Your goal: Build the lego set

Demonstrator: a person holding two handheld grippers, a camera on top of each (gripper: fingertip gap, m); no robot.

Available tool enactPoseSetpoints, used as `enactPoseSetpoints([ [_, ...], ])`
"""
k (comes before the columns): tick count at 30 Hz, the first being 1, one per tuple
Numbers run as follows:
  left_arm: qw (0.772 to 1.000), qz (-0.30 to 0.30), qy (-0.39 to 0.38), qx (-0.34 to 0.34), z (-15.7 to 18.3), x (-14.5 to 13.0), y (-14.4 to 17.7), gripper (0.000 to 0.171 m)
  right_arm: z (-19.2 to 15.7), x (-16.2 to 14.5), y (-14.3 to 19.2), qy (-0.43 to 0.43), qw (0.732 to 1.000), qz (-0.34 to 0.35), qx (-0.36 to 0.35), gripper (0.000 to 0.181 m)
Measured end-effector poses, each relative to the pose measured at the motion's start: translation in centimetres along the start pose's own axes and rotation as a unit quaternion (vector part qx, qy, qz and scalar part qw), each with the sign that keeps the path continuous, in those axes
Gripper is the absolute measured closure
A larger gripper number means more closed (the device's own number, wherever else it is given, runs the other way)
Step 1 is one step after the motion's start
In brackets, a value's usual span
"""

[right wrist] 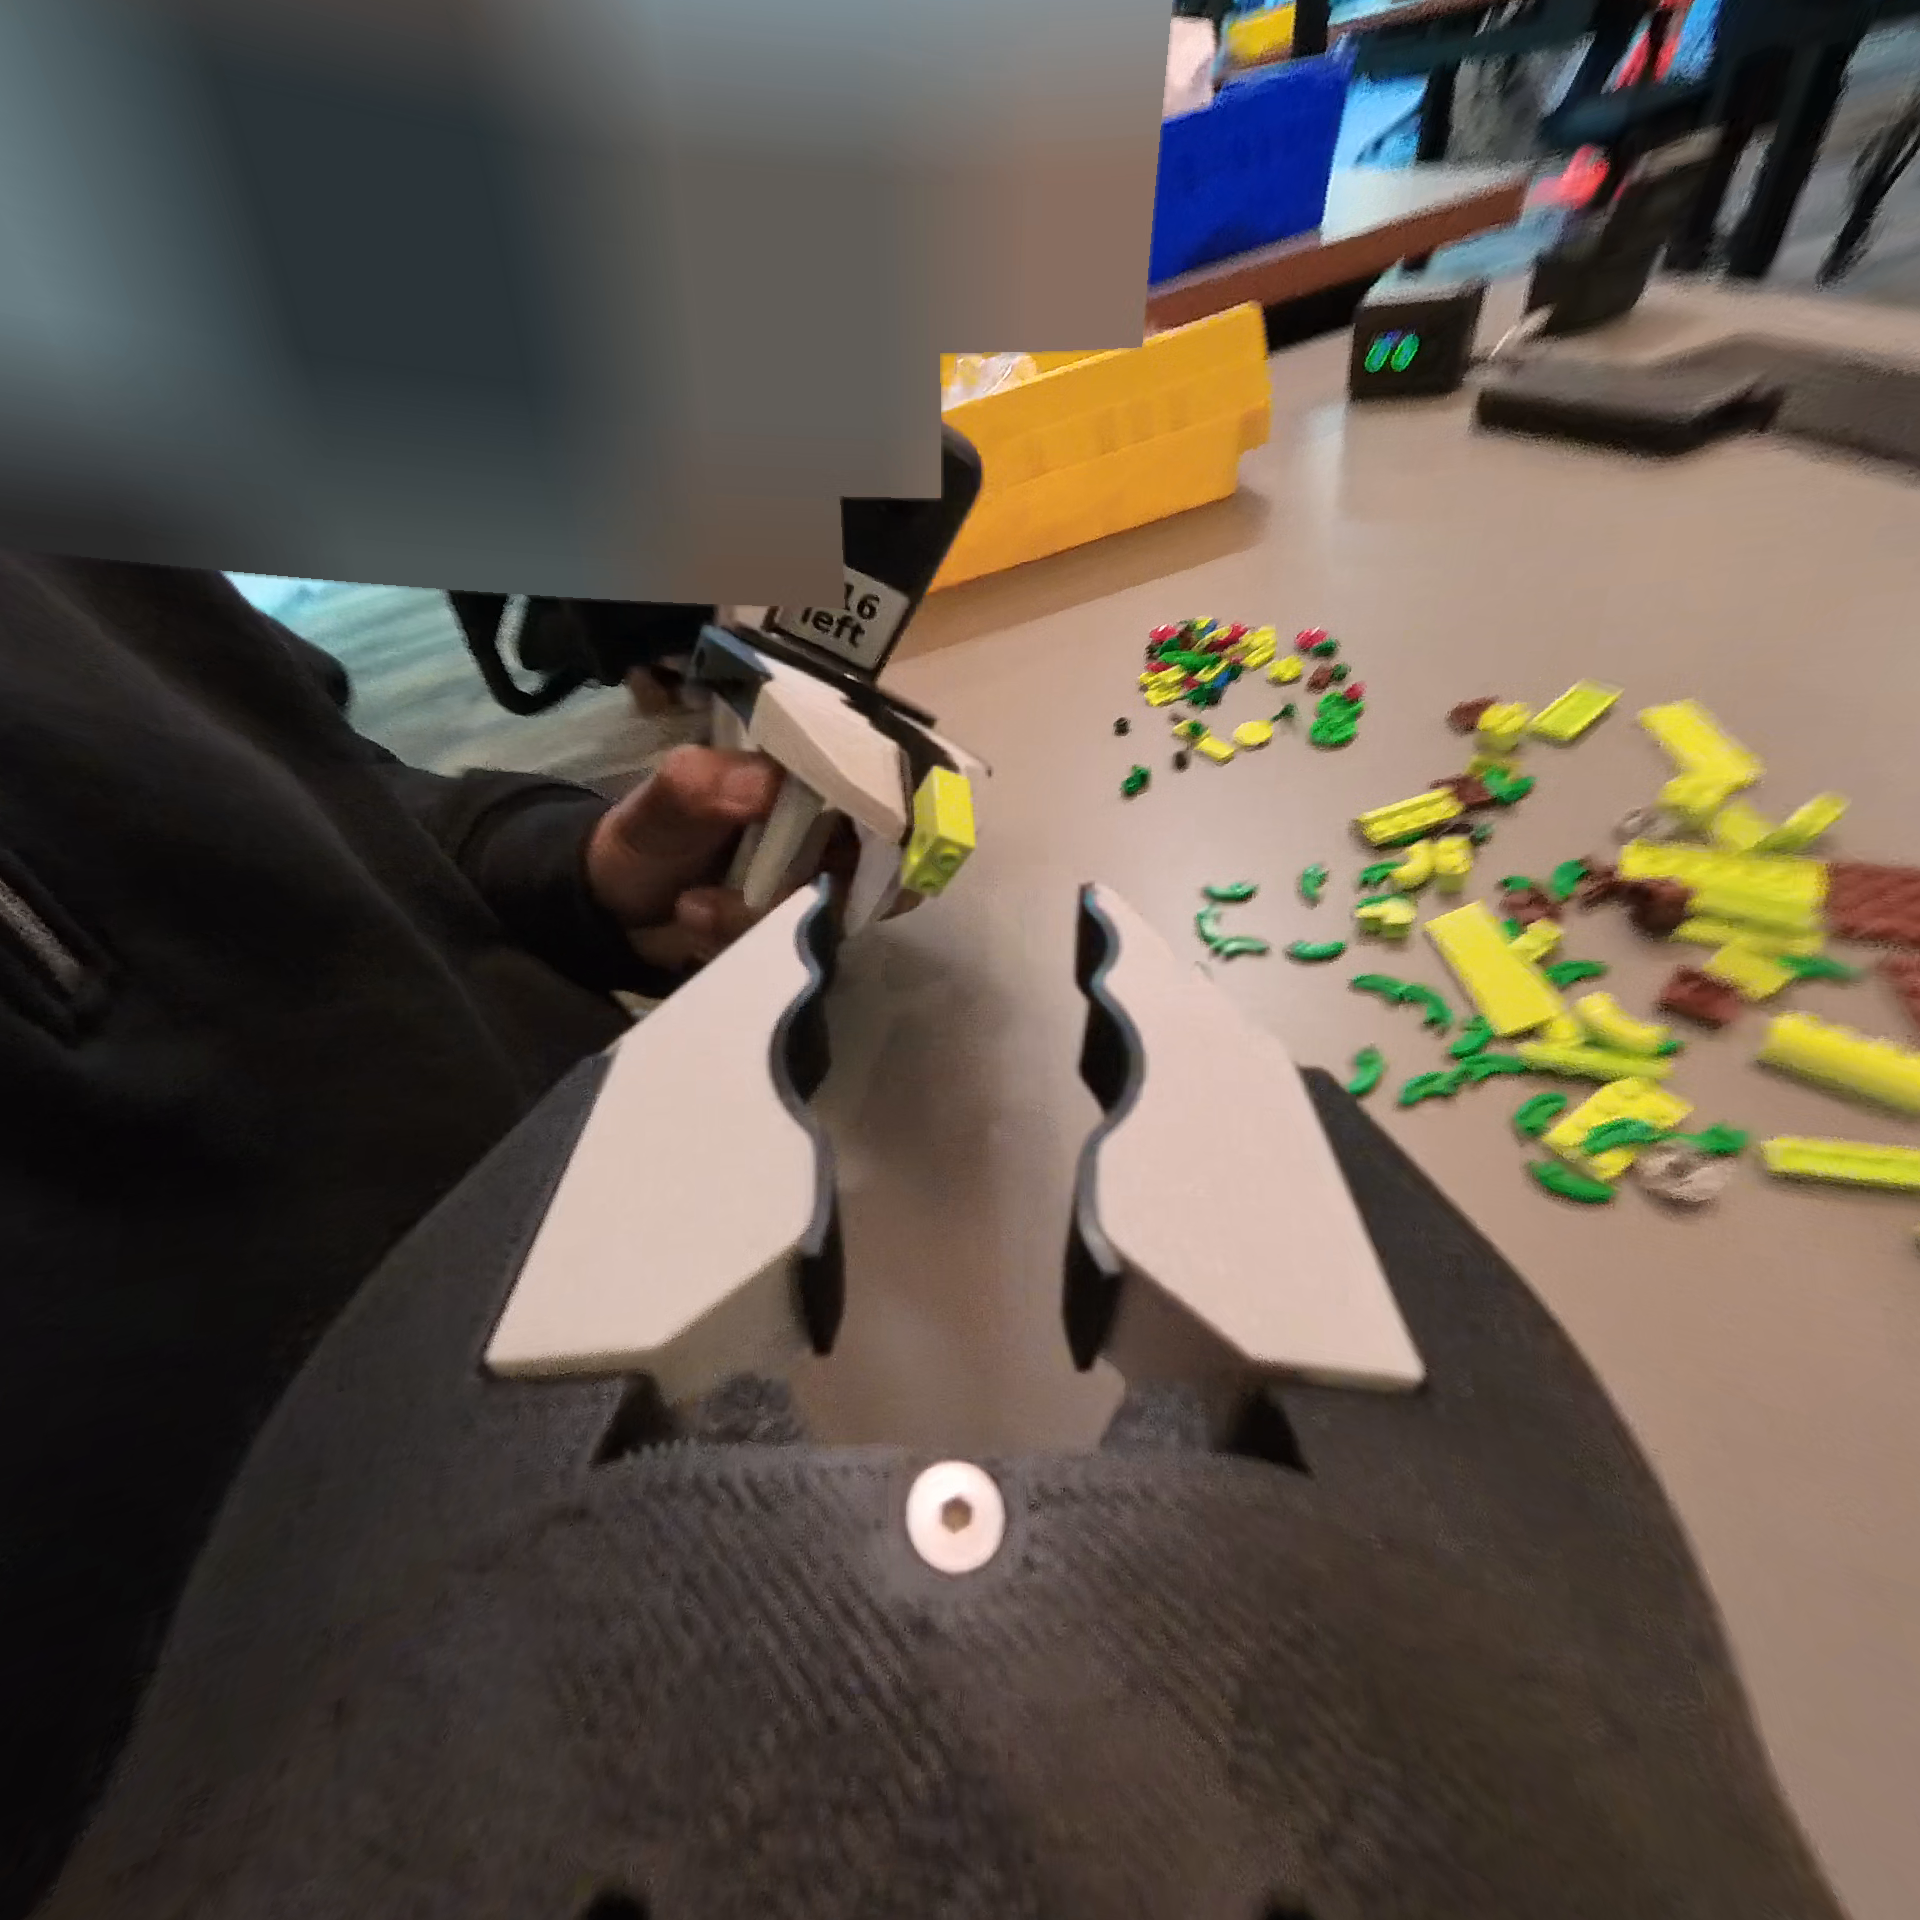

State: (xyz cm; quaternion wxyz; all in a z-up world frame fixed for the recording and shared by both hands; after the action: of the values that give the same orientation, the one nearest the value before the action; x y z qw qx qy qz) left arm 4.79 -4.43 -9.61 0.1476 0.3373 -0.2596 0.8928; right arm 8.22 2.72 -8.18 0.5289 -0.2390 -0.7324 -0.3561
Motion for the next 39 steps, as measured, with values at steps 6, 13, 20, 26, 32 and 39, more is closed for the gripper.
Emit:
enactPoseSetpoints([
  [6,0.998,0.017,0.063,-0.018,-0.3,-0.3,-0.4,0.165,-0.1,-0.1,0.3,0.324,0.931,0.008,-0.168,0.147],
  [13,0.993,0.038,0.107,-0.039,-0.3,-0.2,-0.5,0.165,-1.5,0.2,0.0,0.383,0.91,0.033,-0.155,0.159],
  [20,0.997,0.025,0.079,-0.002,-0.9,0.1,0.1,0.148,0.5,0.8,0.7,0.375,0.907,0.001,-0.192,0.168],
  [26,0.992,-0.002,-0.029,0.121,-1.9,1.3,1.9,0.131,9.6,-4.2,3.4,0.201,0.906,-0.321,-0.191,0.167],
  [32,0.977,-0.071,-0.102,0.172,-2.0,0.5,1.4,0.132,13.0,-5.8,3.6,0.194,0.854,-0.465,-0.132,0.168],
  [39,0.972,-0.078,-0.125,0.185,-2.1,0.7,1.9,0.134,13.1,-7.0,2.9,0.206,0.817,-0.53,-0.096,0.167],
])
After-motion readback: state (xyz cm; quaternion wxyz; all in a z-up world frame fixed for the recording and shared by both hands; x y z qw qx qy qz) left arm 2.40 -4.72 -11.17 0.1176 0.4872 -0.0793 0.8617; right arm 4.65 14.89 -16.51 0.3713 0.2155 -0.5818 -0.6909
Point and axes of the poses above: each gripper's, where its closed fingertips meet, y back along the fingers, x out of its top, z = x × y across the jaws, the point moved 4 cm from there along y, back along the fingers, and after that the axes turned 10 degrees about -x, right-handed, at the moved point
